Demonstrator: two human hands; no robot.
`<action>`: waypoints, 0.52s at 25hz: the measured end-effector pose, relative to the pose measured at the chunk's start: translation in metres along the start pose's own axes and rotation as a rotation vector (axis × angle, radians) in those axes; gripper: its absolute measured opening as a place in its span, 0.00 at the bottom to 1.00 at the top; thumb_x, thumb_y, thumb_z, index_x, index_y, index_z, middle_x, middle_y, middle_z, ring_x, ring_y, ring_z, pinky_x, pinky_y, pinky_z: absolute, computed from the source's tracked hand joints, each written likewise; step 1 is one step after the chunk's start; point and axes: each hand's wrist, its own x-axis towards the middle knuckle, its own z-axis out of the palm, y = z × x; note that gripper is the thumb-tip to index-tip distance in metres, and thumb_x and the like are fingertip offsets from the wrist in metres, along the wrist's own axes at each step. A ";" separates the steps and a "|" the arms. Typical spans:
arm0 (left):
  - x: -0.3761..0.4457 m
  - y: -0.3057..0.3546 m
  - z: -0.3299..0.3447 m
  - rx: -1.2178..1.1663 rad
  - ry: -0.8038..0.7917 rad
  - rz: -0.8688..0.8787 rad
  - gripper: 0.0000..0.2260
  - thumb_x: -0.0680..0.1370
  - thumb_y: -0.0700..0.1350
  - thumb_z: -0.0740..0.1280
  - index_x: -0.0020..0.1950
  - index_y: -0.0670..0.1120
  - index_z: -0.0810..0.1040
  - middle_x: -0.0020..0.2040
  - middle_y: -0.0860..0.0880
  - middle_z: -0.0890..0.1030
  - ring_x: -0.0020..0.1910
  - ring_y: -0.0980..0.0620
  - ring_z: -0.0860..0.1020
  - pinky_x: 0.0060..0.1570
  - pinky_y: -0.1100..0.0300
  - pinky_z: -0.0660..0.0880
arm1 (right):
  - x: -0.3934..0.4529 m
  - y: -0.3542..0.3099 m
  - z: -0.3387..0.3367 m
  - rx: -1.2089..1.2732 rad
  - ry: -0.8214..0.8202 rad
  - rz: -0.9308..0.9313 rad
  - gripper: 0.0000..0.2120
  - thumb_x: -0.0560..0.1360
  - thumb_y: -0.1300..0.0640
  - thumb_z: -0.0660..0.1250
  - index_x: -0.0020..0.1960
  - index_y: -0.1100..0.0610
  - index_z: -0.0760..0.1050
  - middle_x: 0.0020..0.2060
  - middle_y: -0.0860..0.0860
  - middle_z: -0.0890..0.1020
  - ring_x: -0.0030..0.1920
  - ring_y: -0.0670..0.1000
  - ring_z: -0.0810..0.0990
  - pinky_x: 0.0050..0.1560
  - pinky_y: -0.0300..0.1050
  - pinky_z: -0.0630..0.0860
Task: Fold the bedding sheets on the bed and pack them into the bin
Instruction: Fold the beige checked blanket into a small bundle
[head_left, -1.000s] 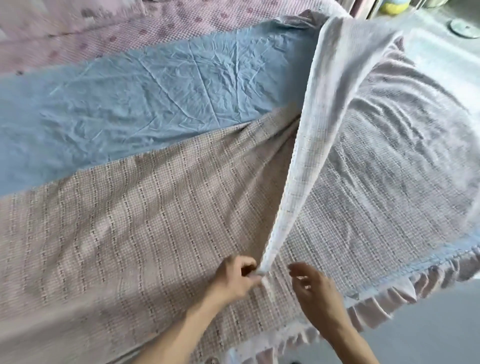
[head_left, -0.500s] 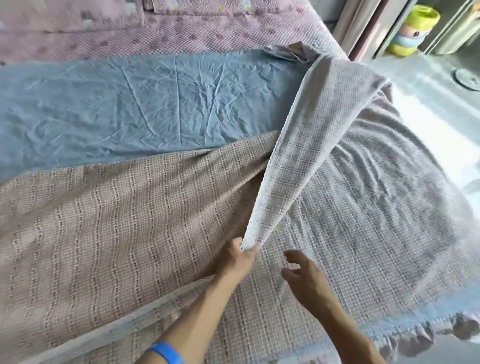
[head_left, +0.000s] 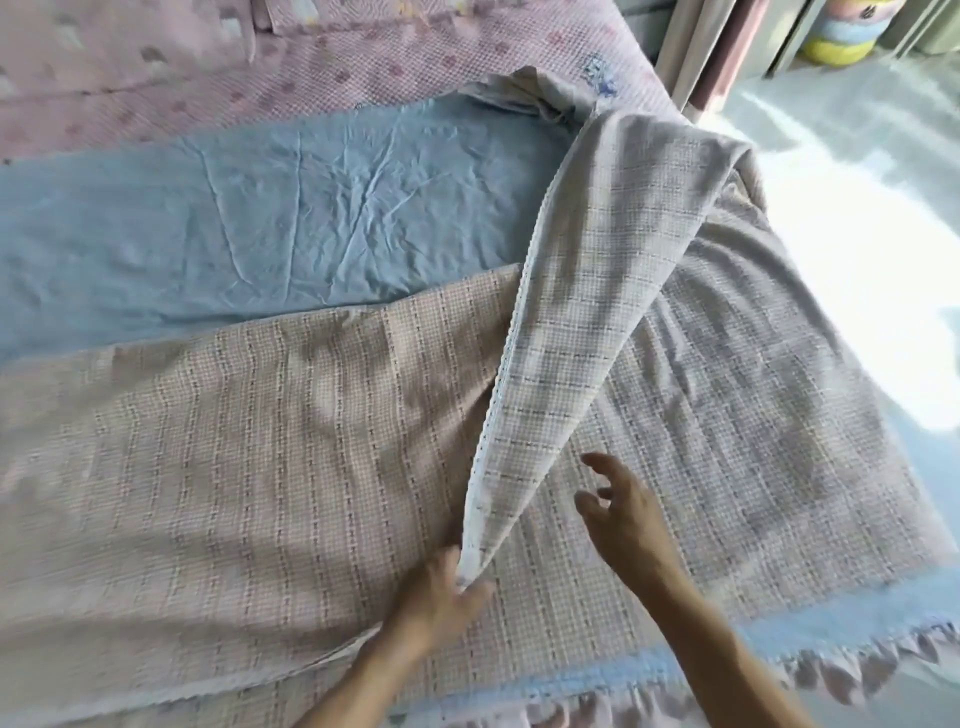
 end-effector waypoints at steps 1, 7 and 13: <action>0.010 0.026 0.001 -0.241 0.009 -0.035 0.19 0.66 0.60 0.70 0.50 0.48 0.78 0.48 0.51 0.83 0.43 0.52 0.80 0.44 0.56 0.76 | -0.003 0.010 -0.014 -0.033 -0.023 -0.033 0.21 0.77 0.58 0.66 0.70 0.50 0.71 0.67 0.48 0.76 0.59 0.52 0.79 0.53 0.44 0.72; 0.082 0.156 0.023 -0.661 0.143 -0.045 0.25 0.77 0.53 0.70 0.69 0.44 0.69 0.61 0.51 0.73 0.64 0.48 0.74 0.62 0.55 0.71 | 0.032 0.046 -0.085 -0.014 -0.027 -0.024 0.21 0.77 0.59 0.67 0.69 0.49 0.71 0.65 0.46 0.78 0.51 0.48 0.80 0.50 0.42 0.73; 0.039 0.157 0.098 0.145 -0.072 0.430 0.09 0.76 0.41 0.61 0.55 0.50 0.74 0.55 0.50 0.77 0.56 0.48 0.76 0.50 0.58 0.71 | 0.093 0.026 -0.139 -0.303 0.114 -0.379 0.36 0.71 0.69 0.62 0.75 0.45 0.63 0.73 0.44 0.68 0.61 0.50 0.75 0.52 0.47 0.75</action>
